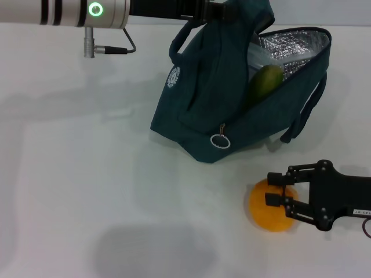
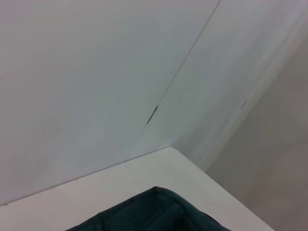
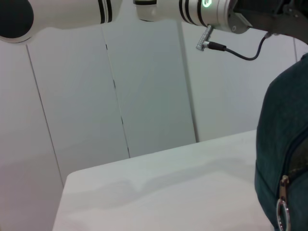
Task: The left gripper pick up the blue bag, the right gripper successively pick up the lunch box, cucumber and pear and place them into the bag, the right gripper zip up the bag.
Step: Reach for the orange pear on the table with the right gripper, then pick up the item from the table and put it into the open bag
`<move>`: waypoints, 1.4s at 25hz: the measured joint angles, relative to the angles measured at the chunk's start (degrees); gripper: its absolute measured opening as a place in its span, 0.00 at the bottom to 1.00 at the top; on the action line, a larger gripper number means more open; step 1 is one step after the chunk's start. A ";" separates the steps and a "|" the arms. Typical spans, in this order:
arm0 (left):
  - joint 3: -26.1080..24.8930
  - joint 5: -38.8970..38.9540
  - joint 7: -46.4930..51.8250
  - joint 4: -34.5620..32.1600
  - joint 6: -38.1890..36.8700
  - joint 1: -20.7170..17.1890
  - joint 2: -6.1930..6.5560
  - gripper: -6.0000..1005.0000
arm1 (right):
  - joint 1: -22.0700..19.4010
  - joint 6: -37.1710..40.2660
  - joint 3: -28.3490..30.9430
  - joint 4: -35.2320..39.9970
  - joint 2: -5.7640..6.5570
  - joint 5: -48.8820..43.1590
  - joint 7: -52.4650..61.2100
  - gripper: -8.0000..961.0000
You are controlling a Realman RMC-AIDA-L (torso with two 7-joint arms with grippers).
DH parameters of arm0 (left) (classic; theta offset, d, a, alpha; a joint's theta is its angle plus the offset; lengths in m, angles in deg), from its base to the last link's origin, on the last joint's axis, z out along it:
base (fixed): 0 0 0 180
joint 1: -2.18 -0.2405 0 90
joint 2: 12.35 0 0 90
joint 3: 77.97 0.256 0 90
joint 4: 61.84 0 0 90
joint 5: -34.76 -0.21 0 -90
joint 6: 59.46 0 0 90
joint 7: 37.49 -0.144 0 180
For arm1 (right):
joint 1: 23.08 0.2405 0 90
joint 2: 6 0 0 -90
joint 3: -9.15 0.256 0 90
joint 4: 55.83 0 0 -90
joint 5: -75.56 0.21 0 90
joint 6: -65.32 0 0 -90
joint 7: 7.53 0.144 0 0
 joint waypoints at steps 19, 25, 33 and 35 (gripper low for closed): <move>0.00 0.06 0.00 0.00 -0.04 0.12 -0.01 0.06 | -0.58 -0.52 0.52 0.02 0.32 0.46 -0.49 0.12; 0.00 0.06 -0.06 -0.02 0.00 -0.05 0.13 0.06 | -0.67 1.17 0.87 0.29 0.49 1.66 -0.12 0.07; 0.00 0.05 -0.18 0.00 -0.12 -0.12 0.07 0.06 | -1.06 9.58 0.98 0.96 2.41 11.44 -0.26 0.05; 0.00 0.05 -0.18 0.00 -0.28 -0.12 0.03 0.06 | -1.08 10.76 0.98 2.21 2.66 15.29 -0.42 0.05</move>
